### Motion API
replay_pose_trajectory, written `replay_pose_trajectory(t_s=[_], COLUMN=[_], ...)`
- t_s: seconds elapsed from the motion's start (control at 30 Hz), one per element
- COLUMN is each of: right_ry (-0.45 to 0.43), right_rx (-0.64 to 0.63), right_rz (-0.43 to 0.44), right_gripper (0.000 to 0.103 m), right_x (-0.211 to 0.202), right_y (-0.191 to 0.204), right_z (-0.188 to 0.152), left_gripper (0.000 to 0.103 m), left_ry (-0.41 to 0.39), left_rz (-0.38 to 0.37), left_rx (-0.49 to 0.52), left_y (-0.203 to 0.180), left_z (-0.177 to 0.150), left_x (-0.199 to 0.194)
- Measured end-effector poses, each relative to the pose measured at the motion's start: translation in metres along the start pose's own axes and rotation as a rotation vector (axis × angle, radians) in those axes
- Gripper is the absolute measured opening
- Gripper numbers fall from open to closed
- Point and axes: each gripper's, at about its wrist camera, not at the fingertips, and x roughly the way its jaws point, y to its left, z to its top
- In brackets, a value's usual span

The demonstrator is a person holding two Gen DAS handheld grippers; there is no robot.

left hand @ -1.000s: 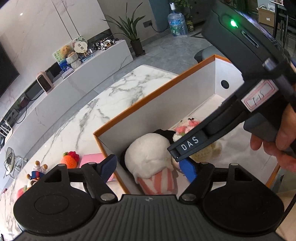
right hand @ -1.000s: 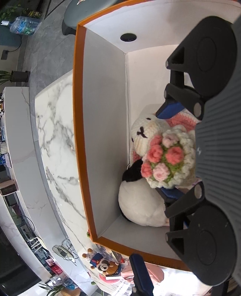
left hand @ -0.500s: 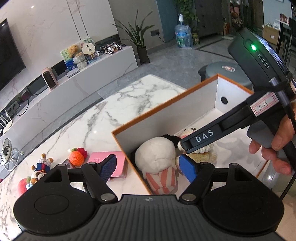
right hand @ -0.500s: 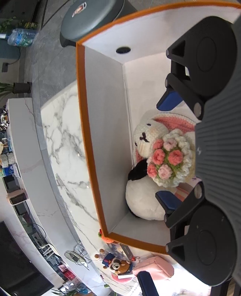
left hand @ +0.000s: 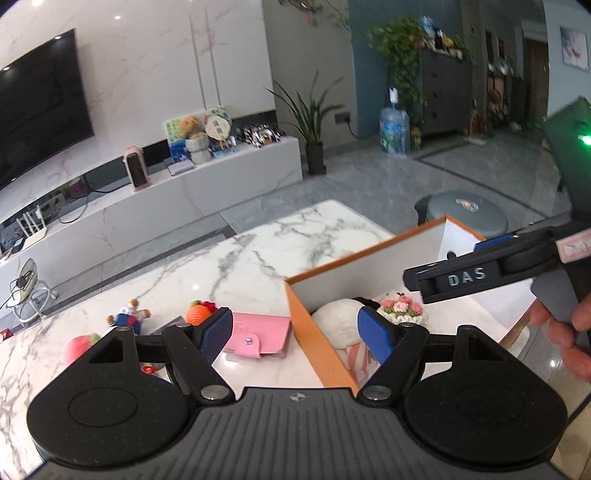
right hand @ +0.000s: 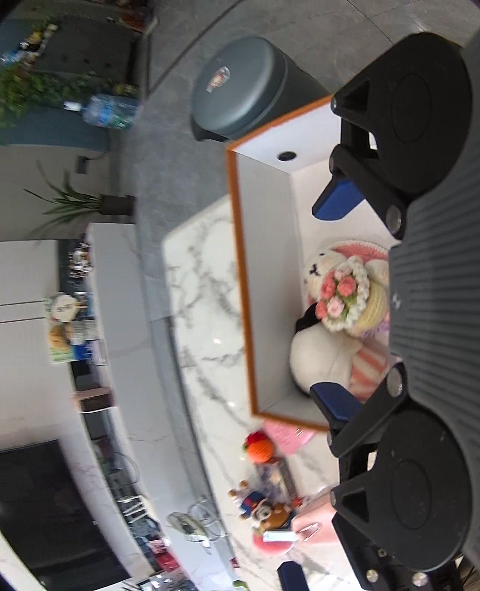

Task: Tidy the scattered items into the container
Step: 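Move both open tools back toward the remaining toys on the table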

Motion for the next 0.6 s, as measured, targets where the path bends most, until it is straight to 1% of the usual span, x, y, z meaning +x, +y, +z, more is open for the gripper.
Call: replay_pose_trajectory(t_s=[0.13,0.23,0.33,0.43,0.6], right_ry=[-0.080,-0.143,-0.210,-0.262,-0.326], right_rx=[0.013,0.025,0.005,-0.016,0.043], right_rz=[-0.002,0.011,0.027,0.051,0.100], right_gripper=[0.096,0.098,0.099,0.100,0.101], right_x=[-0.032,-0.055,-0.075,-0.090,-0.103], right_y=[0.020,0.036,0.057,0.079,0.103], right_z=[-0.005,-0.010,-0.016,-0.024,-0.038], left_gripper=[0.088,0.088,0.088,0.089,0.089], left_ry=[-0.056,-0.097,-0.132,-0.161,-0.185], left_rz=[0.008,0.017,0.035,0.057,0.117], left_rx=[-0.044,-0.072,-0.101,-0.143,-0.226], left_y=[0.017,0.029,0.041,0.056,0.088], left_z=[-0.004,-0.008,-0.014,-0.022,-0.036], left_x=[-0.025,-0.042,-0.055,-0.066,-0.077])
